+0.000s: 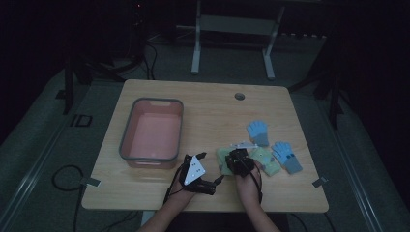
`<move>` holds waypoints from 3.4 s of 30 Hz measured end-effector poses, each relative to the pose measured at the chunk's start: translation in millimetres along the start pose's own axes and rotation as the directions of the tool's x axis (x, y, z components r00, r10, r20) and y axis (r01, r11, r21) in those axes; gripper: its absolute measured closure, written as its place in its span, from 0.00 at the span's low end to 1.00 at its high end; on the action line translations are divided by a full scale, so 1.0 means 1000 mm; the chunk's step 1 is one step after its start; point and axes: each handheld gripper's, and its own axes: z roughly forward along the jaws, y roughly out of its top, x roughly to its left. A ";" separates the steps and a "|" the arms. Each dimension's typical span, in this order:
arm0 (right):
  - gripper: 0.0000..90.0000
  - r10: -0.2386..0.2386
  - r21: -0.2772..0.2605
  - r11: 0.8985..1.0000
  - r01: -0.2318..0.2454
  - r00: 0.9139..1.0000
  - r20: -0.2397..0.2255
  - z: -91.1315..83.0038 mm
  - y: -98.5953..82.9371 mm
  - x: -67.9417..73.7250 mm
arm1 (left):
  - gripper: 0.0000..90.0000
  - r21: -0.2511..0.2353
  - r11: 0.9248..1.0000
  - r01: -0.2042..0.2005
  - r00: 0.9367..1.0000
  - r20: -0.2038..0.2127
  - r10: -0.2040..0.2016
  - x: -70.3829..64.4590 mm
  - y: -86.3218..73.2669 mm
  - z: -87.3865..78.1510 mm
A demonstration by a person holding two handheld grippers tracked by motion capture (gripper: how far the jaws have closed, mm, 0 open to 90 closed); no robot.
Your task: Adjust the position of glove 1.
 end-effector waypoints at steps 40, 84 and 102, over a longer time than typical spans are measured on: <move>0.70 -0.229 -0.124 0.969 0.214 0.965 -0.125 -0.043 0.022 -0.089 | 0.02 0.002 1.000 -0.002 1.000 0.015 0.002 0.000 0.000 0.000; 0.84 -0.271 0.007 0.959 0.282 0.929 -0.252 -0.021 -0.020 -0.173 | 0.02 0.007 1.000 -0.006 1.000 0.010 0.006 -0.001 0.000 0.001; 0.92 -0.090 -0.067 0.994 0.086 0.993 -0.072 -0.090 0.012 -0.124 | 0.02 0.003 1.000 -0.015 1.000 0.001 0.015 -0.002 0.000 0.000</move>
